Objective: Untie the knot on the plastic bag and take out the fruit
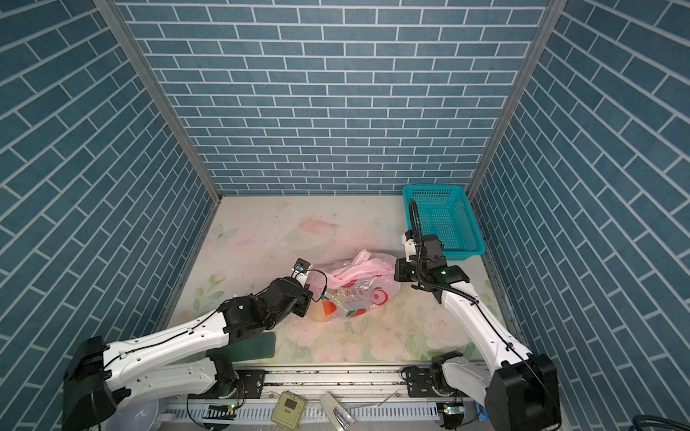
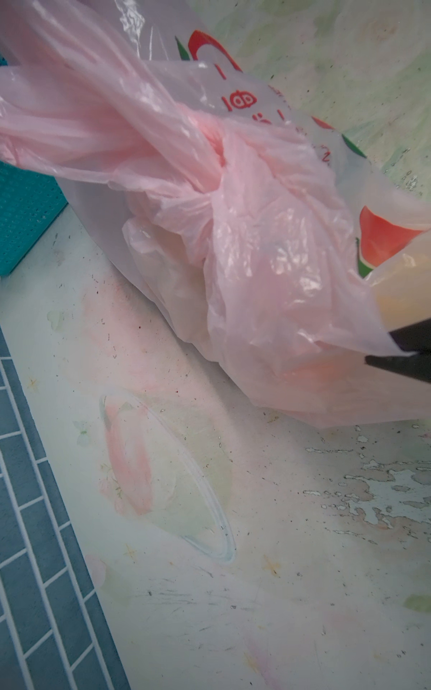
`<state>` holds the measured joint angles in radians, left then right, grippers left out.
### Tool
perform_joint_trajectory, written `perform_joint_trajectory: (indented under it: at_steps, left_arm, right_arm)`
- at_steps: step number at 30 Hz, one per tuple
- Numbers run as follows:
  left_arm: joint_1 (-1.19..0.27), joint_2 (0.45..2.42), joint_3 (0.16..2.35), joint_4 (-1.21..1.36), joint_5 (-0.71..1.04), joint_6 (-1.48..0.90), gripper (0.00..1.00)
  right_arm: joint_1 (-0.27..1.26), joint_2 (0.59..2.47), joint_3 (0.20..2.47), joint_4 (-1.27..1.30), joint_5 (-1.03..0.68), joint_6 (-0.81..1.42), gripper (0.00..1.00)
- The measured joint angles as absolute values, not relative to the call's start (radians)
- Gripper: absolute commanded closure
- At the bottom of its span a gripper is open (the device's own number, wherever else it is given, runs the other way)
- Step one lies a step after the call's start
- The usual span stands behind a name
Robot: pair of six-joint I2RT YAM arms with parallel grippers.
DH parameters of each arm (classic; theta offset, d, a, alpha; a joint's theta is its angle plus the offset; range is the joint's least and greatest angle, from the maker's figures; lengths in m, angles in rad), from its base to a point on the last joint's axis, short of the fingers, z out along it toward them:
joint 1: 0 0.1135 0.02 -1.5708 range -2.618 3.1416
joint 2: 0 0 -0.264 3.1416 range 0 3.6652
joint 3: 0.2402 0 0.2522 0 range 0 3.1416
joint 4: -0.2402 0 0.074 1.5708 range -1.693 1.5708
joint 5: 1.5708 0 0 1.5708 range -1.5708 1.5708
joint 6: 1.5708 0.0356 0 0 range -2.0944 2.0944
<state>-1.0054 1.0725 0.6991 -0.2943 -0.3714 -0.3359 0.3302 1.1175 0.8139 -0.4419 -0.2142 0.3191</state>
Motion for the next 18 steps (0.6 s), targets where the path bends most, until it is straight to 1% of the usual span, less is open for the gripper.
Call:
perform_joint_trajectory:
  at_steps: [2,4,7,10,14,18]
  left_arm:
    - [-1.007,1.102,0.731,-0.313,-0.364,-0.318,0.40]
    - [-1.019,1.127,0.770,-0.334,-0.375,-0.299,0.31]
    - [-1.063,1.141,0.827,-0.345,-0.413,-0.253,0.26]
    - [-1.112,1.147,0.887,-0.347,-0.454,-0.192,0.23]
    - [-1.159,1.202,0.960,-0.341,-0.471,-0.097,0.22]
    - [-1.181,1.277,0.978,-0.328,-0.461,-0.025,0.22]
  right_arm:
    - [0.328,1.124,0.814,-0.444,-0.212,0.319,1.00]
    - [0.327,1.128,0.814,-0.447,-0.211,0.319,1.00]
    - [0.326,1.134,0.817,-0.457,-0.207,0.319,1.00]
    - [0.326,1.143,0.826,-0.474,-0.202,0.319,1.00]
    - [0.326,1.161,0.860,-0.503,-0.198,0.319,1.00]
    - [0.326,1.188,0.911,-0.521,-0.199,0.319,1.00]
